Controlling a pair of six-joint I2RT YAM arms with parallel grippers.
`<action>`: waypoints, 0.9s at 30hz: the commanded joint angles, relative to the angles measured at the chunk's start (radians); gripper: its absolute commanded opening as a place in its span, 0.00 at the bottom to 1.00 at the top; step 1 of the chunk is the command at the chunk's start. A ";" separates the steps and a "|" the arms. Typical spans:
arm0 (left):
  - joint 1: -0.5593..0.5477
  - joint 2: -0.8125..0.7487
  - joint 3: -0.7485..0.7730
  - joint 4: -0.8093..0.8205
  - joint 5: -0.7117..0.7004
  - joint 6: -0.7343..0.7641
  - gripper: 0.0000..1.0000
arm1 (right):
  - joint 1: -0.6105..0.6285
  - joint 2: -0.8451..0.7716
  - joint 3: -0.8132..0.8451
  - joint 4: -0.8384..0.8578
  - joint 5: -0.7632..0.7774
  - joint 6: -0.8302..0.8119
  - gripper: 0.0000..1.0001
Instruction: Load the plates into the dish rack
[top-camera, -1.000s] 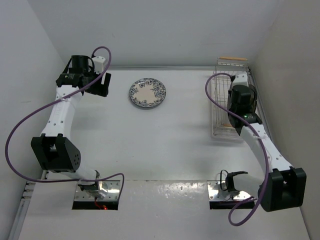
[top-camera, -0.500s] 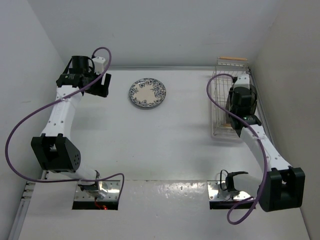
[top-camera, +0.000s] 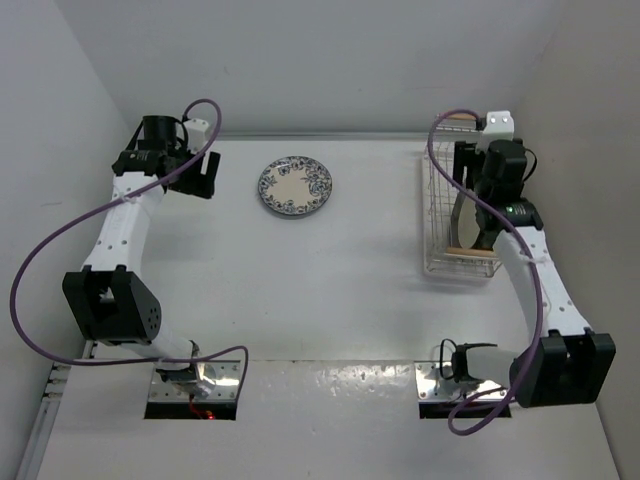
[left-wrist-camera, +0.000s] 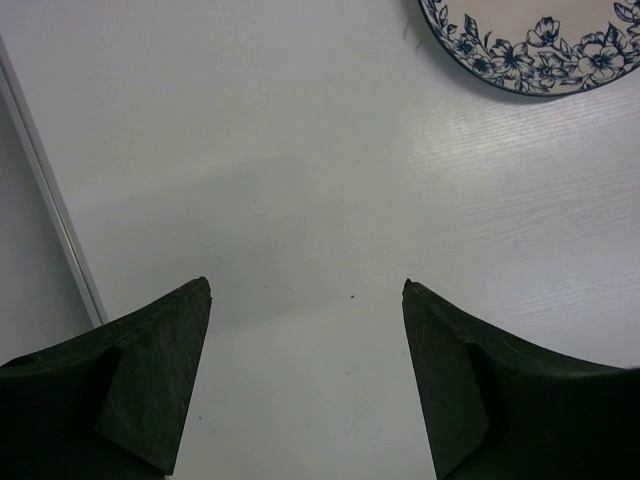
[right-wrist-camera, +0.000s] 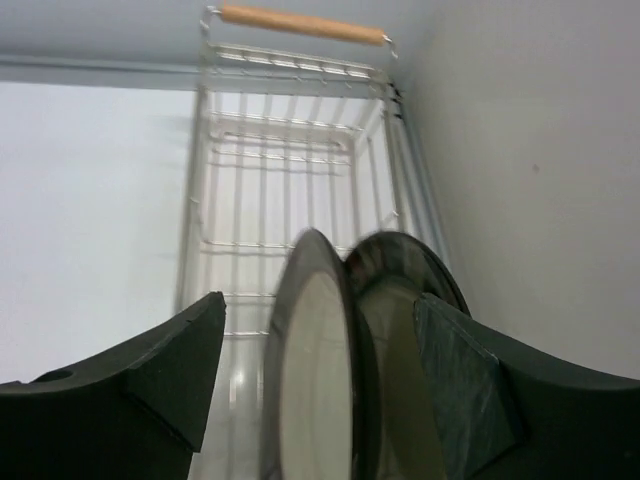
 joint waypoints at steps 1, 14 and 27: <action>0.018 0.014 -0.001 0.024 -0.004 0.006 0.82 | 0.036 0.038 0.179 -0.048 -0.097 0.082 0.75; 0.130 0.035 -0.095 0.015 -0.099 0.006 0.82 | 0.353 0.743 0.690 -0.029 -0.309 0.530 0.77; 0.236 0.110 -0.113 -0.004 -0.090 0.015 0.82 | 0.367 1.213 0.862 0.049 -0.333 0.959 0.58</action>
